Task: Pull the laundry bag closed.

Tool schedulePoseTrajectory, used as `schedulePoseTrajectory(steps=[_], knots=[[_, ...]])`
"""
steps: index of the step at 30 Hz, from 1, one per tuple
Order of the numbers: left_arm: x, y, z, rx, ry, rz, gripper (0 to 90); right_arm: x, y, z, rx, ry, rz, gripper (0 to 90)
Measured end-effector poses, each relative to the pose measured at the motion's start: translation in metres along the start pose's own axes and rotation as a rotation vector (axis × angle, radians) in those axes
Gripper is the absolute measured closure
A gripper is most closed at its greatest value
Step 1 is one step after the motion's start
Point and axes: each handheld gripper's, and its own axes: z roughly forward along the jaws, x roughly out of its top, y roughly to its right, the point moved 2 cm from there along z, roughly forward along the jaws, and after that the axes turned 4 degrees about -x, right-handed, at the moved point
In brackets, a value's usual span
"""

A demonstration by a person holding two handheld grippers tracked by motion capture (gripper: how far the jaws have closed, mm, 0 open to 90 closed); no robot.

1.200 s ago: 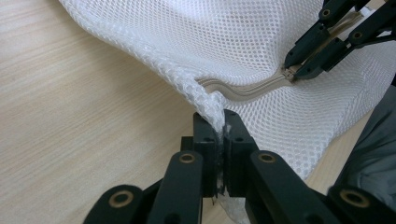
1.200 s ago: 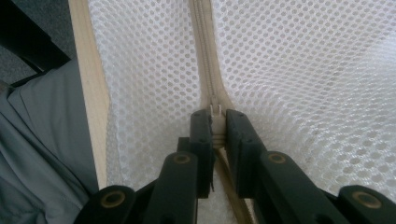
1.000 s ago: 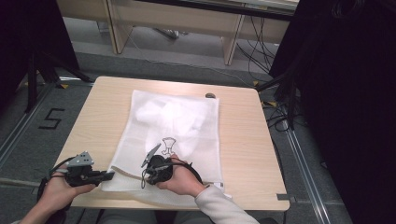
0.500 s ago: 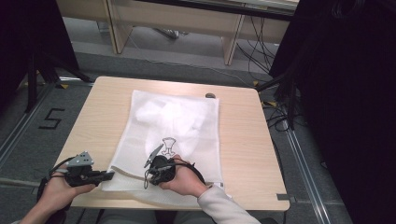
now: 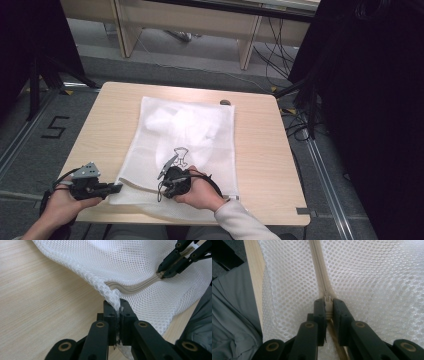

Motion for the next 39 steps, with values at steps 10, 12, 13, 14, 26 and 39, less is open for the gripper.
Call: schedulePoseTrajectory(steps=[10, 12, 13, 14, 26, 39], knots=[[0.0, 0.0, 0.0, 0.0, 0.0, -0.002, 85.5, -0.002, 0.002, -0.002, -0.001, 0.003, -0.014, 82.2], [0.0, 0.0, 0.0, -0.001, -0.001, -0.002, 85.5, -0.003, 0.001, -0.002, -0.004, -0.001, 0.0, 82.2], [0.0, 0.0, 0.0, -0.001, -0.001, -0.002, 85.5, -0.003, 0.001, -0.003, -0.002, -0.004, -0.002, 82.1], [0.0, 0.0, 0.0, 0.002, -0.002, -0.001, 85.5, -0.003, 0.001, -0.003, -0.002, -0.004, -0.002, 82.1], [0.0, 0.0, 0.0, 0.0, -0.001, -0.001, 85.5, -0.007, 0.003, -0.006, -0.009, -0.006, 0.001, 82.1], [0.0, -0.001, -0.001, -0.005, -0.024, 0.002, 85.5, -0.013, 0.005, -0.008, 0.004, -0.019, 0.007, 82.1]])
